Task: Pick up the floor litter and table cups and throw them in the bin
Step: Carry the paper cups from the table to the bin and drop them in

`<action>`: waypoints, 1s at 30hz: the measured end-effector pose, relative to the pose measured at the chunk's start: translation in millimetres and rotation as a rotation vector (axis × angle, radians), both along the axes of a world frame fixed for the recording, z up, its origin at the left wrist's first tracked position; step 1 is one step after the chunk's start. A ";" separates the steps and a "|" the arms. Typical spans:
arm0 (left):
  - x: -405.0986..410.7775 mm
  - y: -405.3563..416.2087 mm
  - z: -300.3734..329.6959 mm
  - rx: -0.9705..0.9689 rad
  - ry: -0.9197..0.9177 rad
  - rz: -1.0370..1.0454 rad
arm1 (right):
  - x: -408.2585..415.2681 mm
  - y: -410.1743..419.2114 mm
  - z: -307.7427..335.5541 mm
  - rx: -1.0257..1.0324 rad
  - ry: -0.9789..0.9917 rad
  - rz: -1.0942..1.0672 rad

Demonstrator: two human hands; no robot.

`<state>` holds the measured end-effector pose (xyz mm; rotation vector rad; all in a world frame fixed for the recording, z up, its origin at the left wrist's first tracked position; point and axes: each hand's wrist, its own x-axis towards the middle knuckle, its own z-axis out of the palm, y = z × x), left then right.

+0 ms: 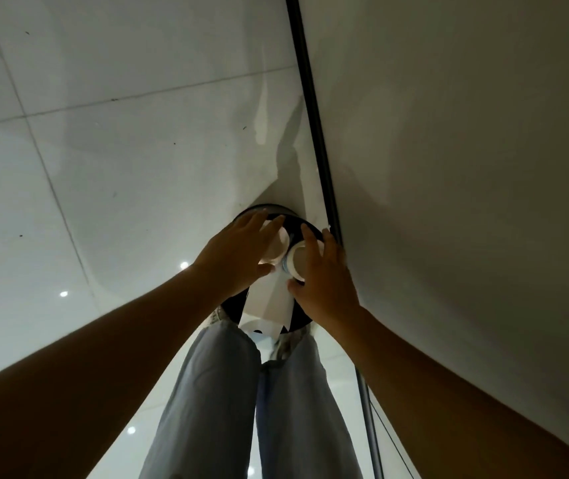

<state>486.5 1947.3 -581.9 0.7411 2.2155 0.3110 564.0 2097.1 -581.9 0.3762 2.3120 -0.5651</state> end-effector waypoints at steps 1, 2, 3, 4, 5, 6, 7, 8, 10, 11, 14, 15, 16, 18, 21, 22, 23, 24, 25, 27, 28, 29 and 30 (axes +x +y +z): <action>-2.1 -2.4 5.8 -0.008 0.011 0.006 | -4.1 -0.9 6.2 0.012 0.010 -0.001; -4.8 -5.2 12.9 -0.017 0.025 0.016 | -9.0 -1.9 13.9 0.024 0.024 0.006; -7.7 -8.2 21.2 -0.024 0.039 0.034 | -14.4 -3.3 22.9 0.033 0.040 0.017; -10.2 -11.9 30.7 -0.032 0.054 0.057 | -19.4 -5.4 33.1 0.043 0.056 0.031; -12.1 -16.0 41.7 -0.041 0.066 0.080 | -23.7 -8.2 44.7 0.055 0.068 0.045; -14.1 -20.2 54.7 -0.050 0.075 0.101 | -28.0 -11.2 58.1 0.068 0.080 0.055; -15.8 -24.2 69.0 -0.058 0.079 0.121 | -32.1 -14.4 72.7 0.075 0.093 0.062; -17.4 -28.6 84.9 -0.067 0.079 0.143 | -36.9 -18.2 88.7 0.076 0.105 0.071; -18.9 -39.3 121.8 -0.076 0.088 0.195 | -47.1 -27.5 124.9 0.075 0.126 0.107; -18.3 -45.4 141.9 -0.076 0.101 0.219 | -51.4 -33.0 143.7 0.078 0.136 0.129; -10.1 -67.0 205.1 -0.081 0.156 0.286 | -58.5 -56.5 203.7 0.073 0.187 0.200; -4.7 -75.1 225.9 -0.085 0.173 0.311 | -58.4 -66.4 224.3 0.065 0.199 0.235; 2.3 -83.5 246.1 -0.094 0.177 0.340 | -56.0 -76.8 244.4 0.053 0.204 0.272; 21.7 -101.7 285.4 -0.122 0.171 0.417 | -46.1 -98.4 282.7 0.022 0.207 0.357; 62.5 -129.7 342.5 -0.169 0.197 0.574 | -23.4 -127.2 335.5 0.014 0.238 0.555; 81.4 -138.1 361.6 -0.183 0.193 0.635 | -13.8 -136.7 352.1 0.018 0.248 0.625; 102.3 -146.8 379.9 -0.199 0.183 0.695 | -2.8 -147.7 367.5 0.018 0.251 0.688; 123.1 -157.2 396.6 -0.216 0.174 0.753 | 8.4 -160.5 381.6 0.009 0.258 0.744; 144.1 -169.0 412.4 -0.230 0.175 0.816 | 19.3 -175.3 396.1 0.002 0.265 0.808; 188.0 -193.0 440.4 -0.248 0.188 0.967 | 41.2 -208.8 425.4 -0.022 0.289 0.960; 212.8 -204.3 453.2 -0.257 0.199 1.046 | 54.1 -226.3 439.5 -0.042 0.309 1.038; 239.0 -215.6 466.3 -0.270 0.210 1.123 | 68.6 -245.0 453.3 -0.064 0.331 1.115; 266.7 -226.6 479.2 -0.284 0.215 1.199 | 85.7 -264.1 466.4 -0.086 0.346 1.184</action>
